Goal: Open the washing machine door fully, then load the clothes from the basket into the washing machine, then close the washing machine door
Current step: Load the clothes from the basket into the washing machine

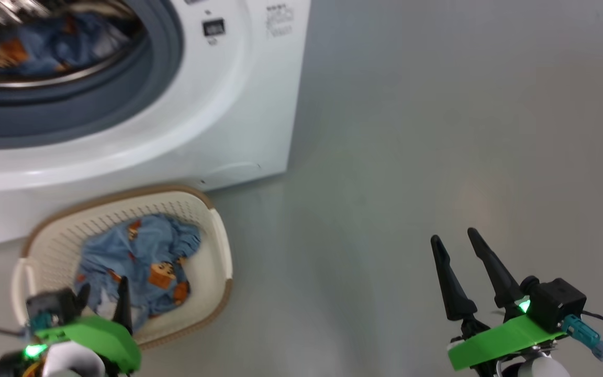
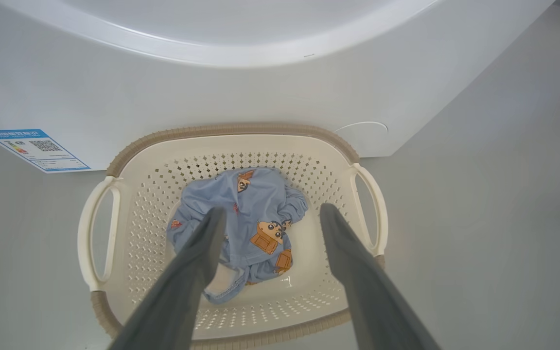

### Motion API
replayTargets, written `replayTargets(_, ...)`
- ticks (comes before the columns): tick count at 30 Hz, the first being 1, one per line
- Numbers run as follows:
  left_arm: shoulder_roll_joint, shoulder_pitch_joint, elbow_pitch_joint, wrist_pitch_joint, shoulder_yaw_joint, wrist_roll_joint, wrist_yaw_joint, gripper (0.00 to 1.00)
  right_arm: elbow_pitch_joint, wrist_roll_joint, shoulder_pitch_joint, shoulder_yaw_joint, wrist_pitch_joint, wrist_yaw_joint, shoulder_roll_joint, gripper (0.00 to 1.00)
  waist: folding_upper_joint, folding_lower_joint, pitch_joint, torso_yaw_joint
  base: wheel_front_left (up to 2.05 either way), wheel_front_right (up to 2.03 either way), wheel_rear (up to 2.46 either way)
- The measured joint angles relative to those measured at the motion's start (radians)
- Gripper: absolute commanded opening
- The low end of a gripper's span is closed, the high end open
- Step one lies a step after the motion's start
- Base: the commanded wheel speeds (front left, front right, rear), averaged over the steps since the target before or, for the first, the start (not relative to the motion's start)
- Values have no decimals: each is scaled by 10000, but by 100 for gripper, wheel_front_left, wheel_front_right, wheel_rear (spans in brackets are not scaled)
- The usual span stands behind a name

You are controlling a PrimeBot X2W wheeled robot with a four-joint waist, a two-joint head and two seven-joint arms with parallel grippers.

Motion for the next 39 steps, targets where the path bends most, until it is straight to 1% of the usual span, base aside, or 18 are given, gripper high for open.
replayTargets(2,151,-497,531,222,13,0,44,100,-40,0,-103,-42,0,0,75,100,0,0,337,-143,0,0,0)
replayTargets(6,445,-1420,1620,779,134,-153,21,100,-123,0,-255,-73,0,0,151,100,0,0,1017,-402,0,0,0)
replayTargets(9,711,-2041,2337,1003,242,-232,-13,100,-148,2,-450,-79,0,0,188,100,0,0,1515,-580,0,0,0)
replayTargets(13,947,-2825,3164,1191,416,-445,-19,100,-251,4,-753,-77,0,0,253,100,-1,0,2145,-794,0,0,0)
replayTargets(16,1045,-3445,3779,1337,656,-692,-119,100,-309,4,-861,-69,0,0,272,100,0,0,2598,-922,0,0,0)
replayTargets(20,1235,-4141,4497,1354,894,-995,-144,100,-362,19,-1052,-67,0,0,303,100,0,-1,3161,-1060,0,0,0)
replayTargets(32,1776,-6035,5787,1264,982,-1127,-98,100,-671,109,-1417,-69,0,0,330,100,0,-1,4739,-1252,0,0,0)
replayTargets(39,2303,-6789,6266,1248,961,-1112,33,100,-953,357,-1645,35,0,0,341,100,0,-1,5638,-1328,0,0,0)
